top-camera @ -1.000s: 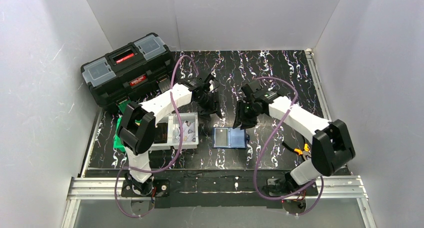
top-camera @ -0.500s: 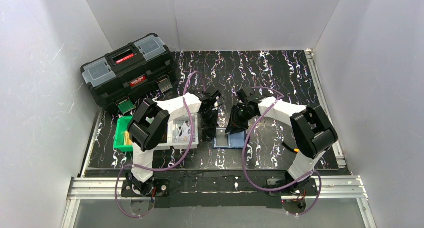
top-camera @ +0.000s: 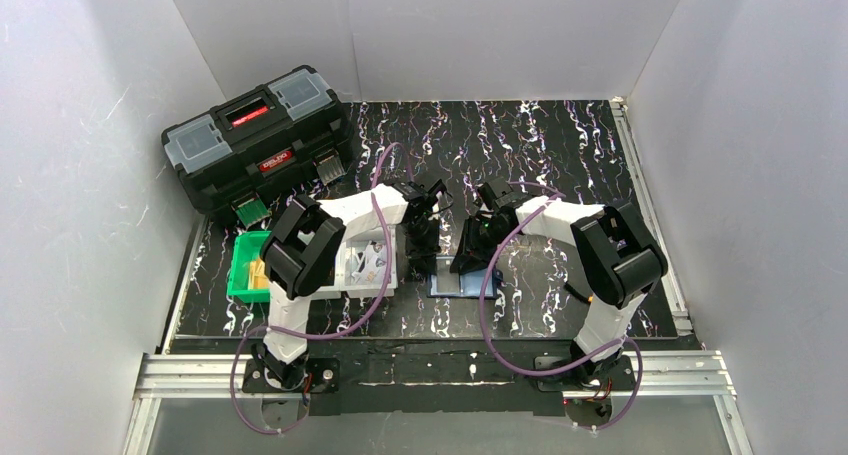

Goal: Take the credit cards out of the card holder
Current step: Remove the credit card from the card holder.

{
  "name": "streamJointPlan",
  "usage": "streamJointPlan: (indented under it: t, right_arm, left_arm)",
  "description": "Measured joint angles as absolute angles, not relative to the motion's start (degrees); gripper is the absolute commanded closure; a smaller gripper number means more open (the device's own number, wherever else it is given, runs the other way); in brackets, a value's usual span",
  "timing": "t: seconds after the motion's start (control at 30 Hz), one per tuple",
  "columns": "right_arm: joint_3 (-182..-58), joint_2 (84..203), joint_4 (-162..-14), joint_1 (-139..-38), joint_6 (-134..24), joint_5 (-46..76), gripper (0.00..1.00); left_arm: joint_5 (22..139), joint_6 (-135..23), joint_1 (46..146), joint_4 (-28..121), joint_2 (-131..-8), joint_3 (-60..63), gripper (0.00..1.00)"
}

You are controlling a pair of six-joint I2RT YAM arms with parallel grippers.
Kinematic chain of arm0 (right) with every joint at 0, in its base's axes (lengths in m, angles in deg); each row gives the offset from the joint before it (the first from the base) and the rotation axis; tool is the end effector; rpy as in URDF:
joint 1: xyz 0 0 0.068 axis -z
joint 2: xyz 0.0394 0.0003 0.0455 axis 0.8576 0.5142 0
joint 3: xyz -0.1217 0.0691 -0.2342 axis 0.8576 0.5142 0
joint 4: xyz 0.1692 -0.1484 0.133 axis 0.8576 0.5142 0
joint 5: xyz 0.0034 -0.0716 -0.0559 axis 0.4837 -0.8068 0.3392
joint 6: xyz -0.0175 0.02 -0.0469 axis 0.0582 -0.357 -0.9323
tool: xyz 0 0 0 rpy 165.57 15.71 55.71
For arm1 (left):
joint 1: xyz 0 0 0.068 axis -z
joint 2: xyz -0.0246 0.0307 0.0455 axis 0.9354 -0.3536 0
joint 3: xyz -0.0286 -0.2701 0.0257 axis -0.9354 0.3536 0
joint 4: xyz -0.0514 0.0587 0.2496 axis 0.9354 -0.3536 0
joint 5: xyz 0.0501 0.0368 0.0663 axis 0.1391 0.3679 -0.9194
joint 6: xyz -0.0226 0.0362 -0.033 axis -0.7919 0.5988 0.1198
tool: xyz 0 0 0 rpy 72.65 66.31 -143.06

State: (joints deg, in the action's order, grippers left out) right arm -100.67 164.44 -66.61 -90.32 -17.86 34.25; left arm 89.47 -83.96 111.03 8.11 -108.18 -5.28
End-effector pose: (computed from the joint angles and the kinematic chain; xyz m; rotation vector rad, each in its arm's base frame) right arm 0.2732 0.1845 0.1407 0.1906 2.9690 0.9193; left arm 0.2882 -0.2711 0.1610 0.1442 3.0170 -0.6643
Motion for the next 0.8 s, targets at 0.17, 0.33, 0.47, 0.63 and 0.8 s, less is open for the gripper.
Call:
streamJointPlan:
  t: [0.17,0.33,0.47,0.63,0.8]
  right_arm:
    - [-99.4,164.46,-68.75,-89.34,-17.31,36.72,0.58]
    - [-97.55,164.46,-71.18,-87.68,-16.81,39.67,0.56]
    - [-94.7,163.39,-73.93,-85.58,-16.26,42.07,0.57]
    - [-90.75,161.69,-77.87,-83.11,-15.17,44.24,0.58]
    - [-87.47,160.35,-82.13,-81.93,-13.59,45.81,0.61]
  left_arm:
    - [89.47,-86.15,111.2,6.62,-109.45,-6.96,1.0]
    - [89.36,-88.86,111.25,6.49,-109.54,-6.96,1.0]
    - [89.3,-91.3,111.49,6.75,-109.91,-6.96,1.0]
    - [89.65,-93.8,112.01,7.41,-110.24,-6.94,1.0]
    - [89.89,-95.7,112.01,7.5,-110.41,-6.72,1.0]
